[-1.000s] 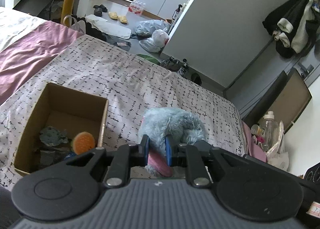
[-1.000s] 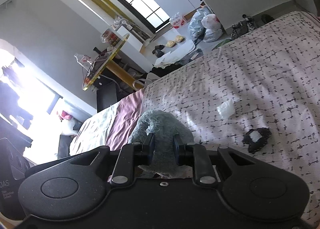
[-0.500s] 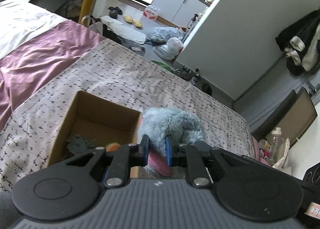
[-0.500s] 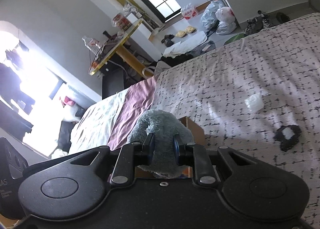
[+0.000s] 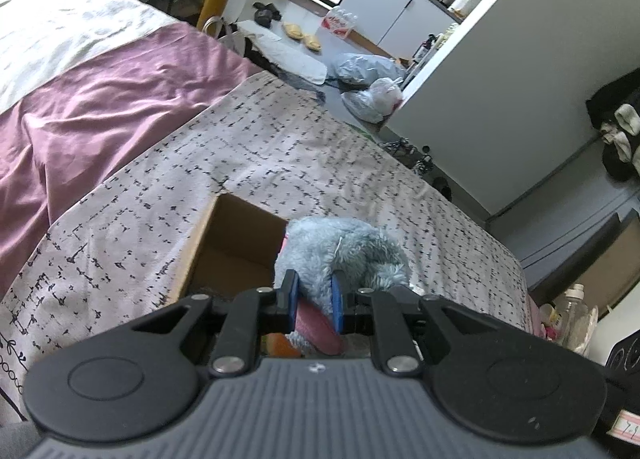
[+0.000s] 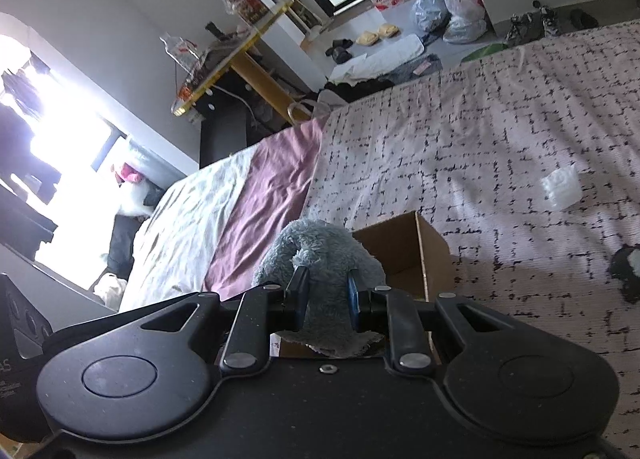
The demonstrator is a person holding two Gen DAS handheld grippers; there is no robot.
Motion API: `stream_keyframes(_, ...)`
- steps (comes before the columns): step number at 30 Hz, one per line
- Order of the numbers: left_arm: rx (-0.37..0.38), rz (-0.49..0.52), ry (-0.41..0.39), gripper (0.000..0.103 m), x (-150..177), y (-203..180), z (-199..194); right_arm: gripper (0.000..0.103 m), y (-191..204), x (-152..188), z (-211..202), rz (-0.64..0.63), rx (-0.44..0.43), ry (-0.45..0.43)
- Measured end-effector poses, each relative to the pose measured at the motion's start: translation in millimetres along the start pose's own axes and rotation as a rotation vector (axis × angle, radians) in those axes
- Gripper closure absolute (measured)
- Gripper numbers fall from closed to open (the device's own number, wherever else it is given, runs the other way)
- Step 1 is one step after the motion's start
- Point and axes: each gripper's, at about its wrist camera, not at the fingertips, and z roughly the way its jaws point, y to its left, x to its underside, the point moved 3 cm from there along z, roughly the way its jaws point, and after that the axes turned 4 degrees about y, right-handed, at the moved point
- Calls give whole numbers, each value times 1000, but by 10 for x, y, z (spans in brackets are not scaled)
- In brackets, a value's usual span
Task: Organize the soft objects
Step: 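Carry the grey slipper plush with both tools over the cardboard box, then release the slipper plush into the box and open both tools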
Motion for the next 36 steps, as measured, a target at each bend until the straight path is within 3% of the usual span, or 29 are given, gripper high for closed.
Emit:
stream_keyframes(9, -38, -55, 66, 87, -101, 394, 348, 82, 43, 67, 504, 0, 49, 89)
stream_keyframes(20, -114, -23, 83, 85, -150, 496, 496, 80, -65, 116, 725, 43, 118, 131)
stream_keyframes(27, -146, -10, 51, 80, -173, 443, 337, 65, -51, 100, 544, 39, 121, 103)
stream_keyframes(33, -181, 18, 42, 49, -119, 318, 180, 29, 1, 71, 247, -16, 135, 34)
stream_keyframes(36, -219, 61, 18, 34, -92, 251, 77, 24, -21, 70, 97, -30, 133, 8)
